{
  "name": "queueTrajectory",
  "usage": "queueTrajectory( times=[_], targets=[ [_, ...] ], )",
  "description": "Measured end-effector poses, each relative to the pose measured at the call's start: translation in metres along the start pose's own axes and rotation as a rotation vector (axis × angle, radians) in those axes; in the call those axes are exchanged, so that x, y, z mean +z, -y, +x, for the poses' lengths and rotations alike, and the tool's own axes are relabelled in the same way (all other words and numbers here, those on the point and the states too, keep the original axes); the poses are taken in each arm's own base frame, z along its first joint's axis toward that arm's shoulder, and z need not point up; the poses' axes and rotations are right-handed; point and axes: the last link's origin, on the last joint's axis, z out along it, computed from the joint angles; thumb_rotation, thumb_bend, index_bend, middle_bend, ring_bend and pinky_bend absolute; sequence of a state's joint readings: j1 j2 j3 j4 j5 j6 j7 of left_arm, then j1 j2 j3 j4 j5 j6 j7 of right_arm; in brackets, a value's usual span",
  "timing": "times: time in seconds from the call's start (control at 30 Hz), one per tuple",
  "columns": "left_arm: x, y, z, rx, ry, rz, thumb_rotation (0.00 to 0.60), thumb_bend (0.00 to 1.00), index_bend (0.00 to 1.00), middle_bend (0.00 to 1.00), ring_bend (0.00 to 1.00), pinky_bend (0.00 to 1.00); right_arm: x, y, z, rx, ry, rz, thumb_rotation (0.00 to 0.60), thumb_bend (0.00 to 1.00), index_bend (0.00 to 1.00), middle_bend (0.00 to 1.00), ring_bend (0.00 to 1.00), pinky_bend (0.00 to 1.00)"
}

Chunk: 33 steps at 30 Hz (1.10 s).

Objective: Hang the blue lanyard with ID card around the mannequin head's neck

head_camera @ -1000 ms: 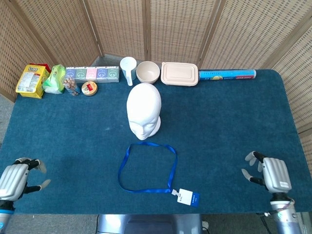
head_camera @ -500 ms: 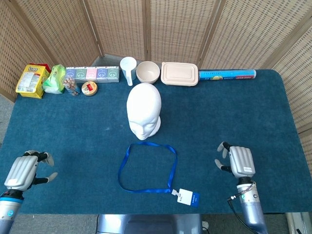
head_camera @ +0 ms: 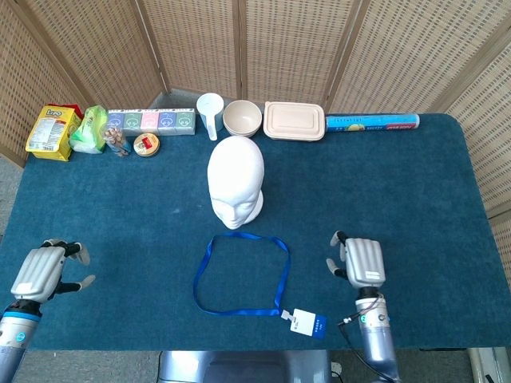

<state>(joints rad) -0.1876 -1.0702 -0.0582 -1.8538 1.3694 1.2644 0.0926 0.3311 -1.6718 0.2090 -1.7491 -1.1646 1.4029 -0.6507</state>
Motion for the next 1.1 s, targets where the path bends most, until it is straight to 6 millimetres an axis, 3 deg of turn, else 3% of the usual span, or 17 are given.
queueTrajectory(
  times=[0.27,0.6,1.1],
  targets=[
    [0.008,0.002,0.001,0.006,0.002,-0.011,0.600,0.19,0.56,0.54,0.46,0.28,0.004,0.025,-0.011,0.006,0.035,0.029,0.570,0.27,0.46,0.76,0.99,1.00],
    [0.016,0.004,0.006,0.010,-0.006,-0.020,0.600,0.19,0.56,0.54,0.46,0.28,0.016,0.057,-0.031,-0.002,0.075,0.037,0.568,0.27,0.46,0.74,0.96,1.00],
    [0.018,-0.005,0.013,0.023,-0.044,-0.051,0.600,0.20,0.56,0.54,0.46,0.28,0.025,0.062,-0.048,-0.023,0.099,0.018,0.569,0.27,0.46,0.72,0.94,1.00]
  ],
)
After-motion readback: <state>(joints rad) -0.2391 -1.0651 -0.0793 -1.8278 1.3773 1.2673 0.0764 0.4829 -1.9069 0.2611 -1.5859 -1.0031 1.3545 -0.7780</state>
